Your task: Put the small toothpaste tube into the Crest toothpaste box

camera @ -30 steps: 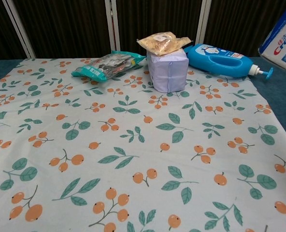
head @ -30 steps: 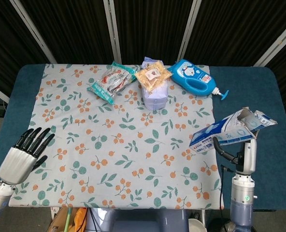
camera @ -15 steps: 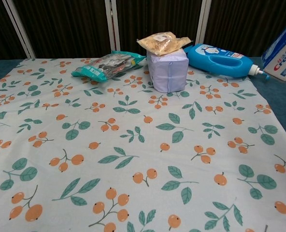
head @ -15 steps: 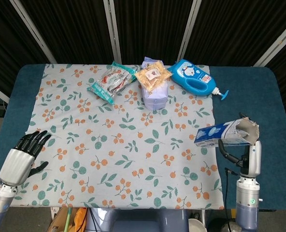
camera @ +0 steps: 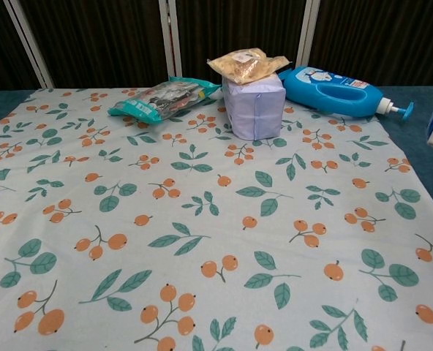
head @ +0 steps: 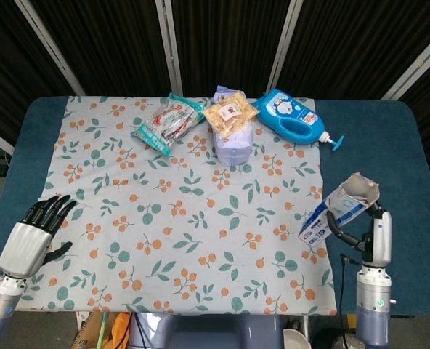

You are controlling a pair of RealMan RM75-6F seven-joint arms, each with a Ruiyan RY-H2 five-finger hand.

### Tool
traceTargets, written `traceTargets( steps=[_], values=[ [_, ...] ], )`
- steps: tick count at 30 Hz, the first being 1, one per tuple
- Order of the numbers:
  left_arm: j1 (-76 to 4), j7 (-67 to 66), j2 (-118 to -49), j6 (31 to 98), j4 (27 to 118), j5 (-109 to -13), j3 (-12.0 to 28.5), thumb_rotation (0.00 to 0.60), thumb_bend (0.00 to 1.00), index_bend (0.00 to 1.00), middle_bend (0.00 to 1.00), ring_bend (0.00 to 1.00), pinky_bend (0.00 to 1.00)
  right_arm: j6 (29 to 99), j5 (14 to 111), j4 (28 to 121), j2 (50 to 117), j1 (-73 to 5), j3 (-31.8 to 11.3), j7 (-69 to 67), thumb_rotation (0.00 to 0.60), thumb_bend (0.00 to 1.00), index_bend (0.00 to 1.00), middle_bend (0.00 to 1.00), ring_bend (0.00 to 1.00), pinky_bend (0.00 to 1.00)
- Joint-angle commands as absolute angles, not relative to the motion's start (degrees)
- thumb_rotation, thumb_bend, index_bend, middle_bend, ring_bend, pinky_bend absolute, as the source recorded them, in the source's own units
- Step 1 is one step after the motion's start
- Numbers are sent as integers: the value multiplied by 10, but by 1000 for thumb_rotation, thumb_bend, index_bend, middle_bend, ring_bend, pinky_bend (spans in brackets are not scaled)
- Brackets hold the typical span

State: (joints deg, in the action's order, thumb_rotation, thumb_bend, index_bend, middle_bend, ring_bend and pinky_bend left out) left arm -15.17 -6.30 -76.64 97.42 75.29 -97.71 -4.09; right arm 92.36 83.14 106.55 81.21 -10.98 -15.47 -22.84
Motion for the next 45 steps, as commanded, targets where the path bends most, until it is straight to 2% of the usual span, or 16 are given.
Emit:
traceTargets(
  steps=[1,9,18,21,24,25,28,32,38,45],
  values=[
    [-151,-64,-766,973,753,-979,-39,600,6,124,111,147,217,868,801,1064,786,-115,-126,-155,600,389,514,645,622,510],
    [-149,-70,-764,968,752,-986,-34,600,6,133,117,147,216,762,729,1051,776,-143,-67,68,600,389,513,645,619,510],
    [-148,-68,-764,965,750,-992,-30,600,6,134,117,147,216,726,653,1036,823,-171,-47,254,600,389,407,627,535,481],
    [-147,-67,-764,965,749,-995,-28,600,6,134,117,147,216,721,618,1045,850,-181,-56,287,600,389,271,513,423,401],
    [-146,-66,-764,965,749,-997,-27,600,6,134,116,147,216,709,593,1057,864,-191,-59,304,600,381,44,284,206,259],
    [-145,-66,-764,965,748,-998,-26,600,6,133,116,147,217,706,583,1063,867,-195,-60,315,600,369,5,193,118,198],
    [-144,-63,-764,963,748,-997,-23,600,6,130,113,146,216,708,570,1079,870,-205,-59,346,600,340,0,40,2,108],
    [-142,-59,-762,962,750,-995,-19,600,6,128,111,147,216,729,580,1104,853,-203,-56,359,600,339,0,22,0,99],
    [-136,-52,-759,950,767,-979,-14,600,6,125,102,146,193,763,621,1122,783,-181,-43,344,600,338,0,22,0,88],
    [-120,-35,-737,909,844,-921,-11,600,1,33,24,69,125,824,733,1083,669,-117,11,263,600,338,0,18,0,75]
  ],
)
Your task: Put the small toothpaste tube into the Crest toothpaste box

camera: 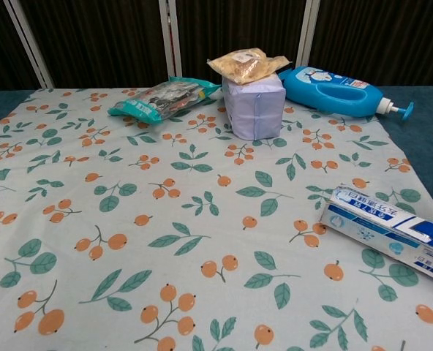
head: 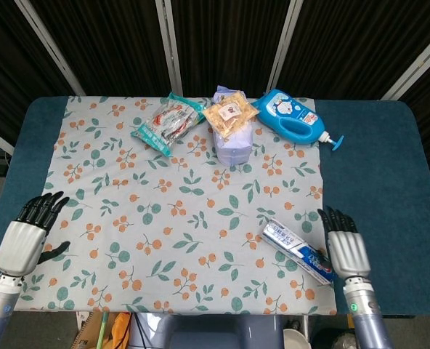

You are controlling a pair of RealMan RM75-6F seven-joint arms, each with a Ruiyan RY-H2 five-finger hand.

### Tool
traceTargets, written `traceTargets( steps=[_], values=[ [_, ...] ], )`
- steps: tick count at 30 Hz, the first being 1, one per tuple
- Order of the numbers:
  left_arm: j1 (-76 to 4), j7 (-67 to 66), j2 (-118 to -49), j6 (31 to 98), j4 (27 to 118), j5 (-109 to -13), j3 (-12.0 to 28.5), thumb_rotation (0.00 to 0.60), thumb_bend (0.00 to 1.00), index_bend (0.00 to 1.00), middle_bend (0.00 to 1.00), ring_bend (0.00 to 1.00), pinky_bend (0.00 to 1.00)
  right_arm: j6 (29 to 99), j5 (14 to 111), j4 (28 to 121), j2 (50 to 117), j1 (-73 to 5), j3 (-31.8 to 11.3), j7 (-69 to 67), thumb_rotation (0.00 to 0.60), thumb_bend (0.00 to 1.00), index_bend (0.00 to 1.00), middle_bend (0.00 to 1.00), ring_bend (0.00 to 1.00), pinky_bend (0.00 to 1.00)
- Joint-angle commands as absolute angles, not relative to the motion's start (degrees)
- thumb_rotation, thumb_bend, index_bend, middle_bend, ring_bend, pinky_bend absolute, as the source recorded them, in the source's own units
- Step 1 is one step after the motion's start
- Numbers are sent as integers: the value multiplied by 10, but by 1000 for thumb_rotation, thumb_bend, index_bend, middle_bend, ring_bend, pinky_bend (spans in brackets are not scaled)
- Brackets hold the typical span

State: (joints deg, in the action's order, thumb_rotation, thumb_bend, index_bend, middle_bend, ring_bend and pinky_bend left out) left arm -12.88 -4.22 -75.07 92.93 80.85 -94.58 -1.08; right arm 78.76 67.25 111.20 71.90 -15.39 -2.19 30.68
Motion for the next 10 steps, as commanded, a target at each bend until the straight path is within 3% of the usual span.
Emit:
traceTargets(
  steps=[1,10],
  values=[
    [-117,-36,-732,906,854,-918,-12,600,0,20,13,58,115,833,748,1073,660,-109,19,251,600,338,0,11,0,65],
    [-103,-65,-720,911,875,-917,-14,600,0,0,0,16,77,935,846,985,631,-40,51,165,600,338,0,0,0,27]
  ],
)
